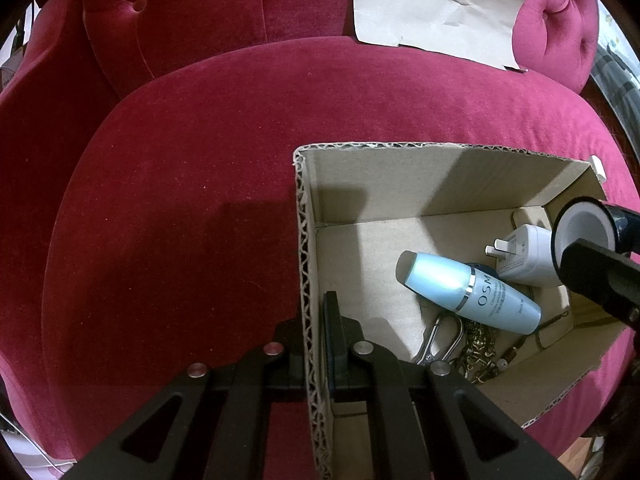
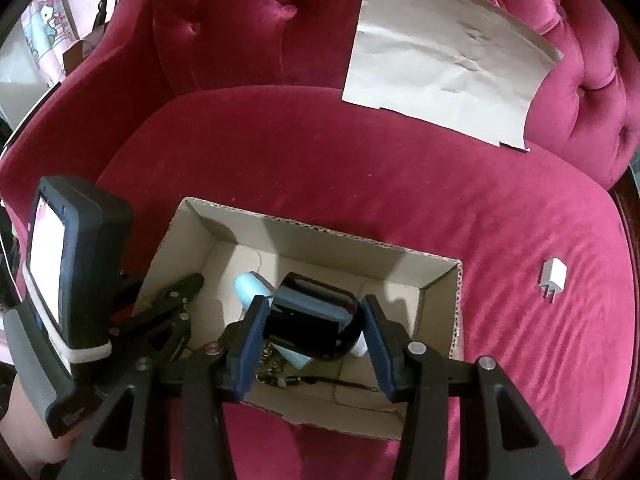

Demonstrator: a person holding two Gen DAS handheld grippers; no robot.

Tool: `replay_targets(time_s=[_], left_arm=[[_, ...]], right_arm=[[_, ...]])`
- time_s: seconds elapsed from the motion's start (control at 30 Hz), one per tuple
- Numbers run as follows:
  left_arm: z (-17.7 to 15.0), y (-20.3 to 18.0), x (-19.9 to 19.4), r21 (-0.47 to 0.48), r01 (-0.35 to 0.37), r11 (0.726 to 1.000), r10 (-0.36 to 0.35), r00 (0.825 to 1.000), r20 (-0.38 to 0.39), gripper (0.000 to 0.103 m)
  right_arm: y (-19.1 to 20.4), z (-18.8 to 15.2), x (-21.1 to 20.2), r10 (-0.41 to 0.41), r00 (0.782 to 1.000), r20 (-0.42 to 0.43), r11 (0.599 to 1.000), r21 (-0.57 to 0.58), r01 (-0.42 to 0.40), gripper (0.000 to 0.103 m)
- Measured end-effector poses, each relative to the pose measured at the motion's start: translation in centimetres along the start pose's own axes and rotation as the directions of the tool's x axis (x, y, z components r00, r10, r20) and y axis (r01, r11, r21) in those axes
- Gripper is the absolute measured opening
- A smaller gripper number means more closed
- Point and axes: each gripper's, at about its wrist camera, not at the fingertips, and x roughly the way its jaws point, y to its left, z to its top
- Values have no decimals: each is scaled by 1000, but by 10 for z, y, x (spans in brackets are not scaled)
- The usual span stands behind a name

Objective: Organize rigid objects
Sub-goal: 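Open the right gripper to drop the black cup into the box, then move the right gripper back toward the small white plug charger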

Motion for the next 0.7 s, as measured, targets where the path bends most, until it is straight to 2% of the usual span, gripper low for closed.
replay_targets(time_s=[0.43, 0.5, 0.67, 0.7], left_arm=[[0, 0, 0, 0, 0, 1000, 0, 1000, 0, 5], [0, 0, 0, 1, 0, 1000, 0, 1000, 0, 5], [0, 1, 0, 0, -1, 1000, 1, 1000, 0, 5], [0, 1, 0, 1, -1, 1000, 1, 1000, 0, 5]], right_arm=[[4, 0, -2, 15, 1000, 13, 1000, -9, -15, 51], [3, 0, -3, 1, 1000, 18, 1000, -9, -1, 54], [-1, 2, -7, -24, 999, 37, 1000, 9, 23, 86], [-2, 3, -7, -25, 999, 37, 1000, 11, 25, 90]])
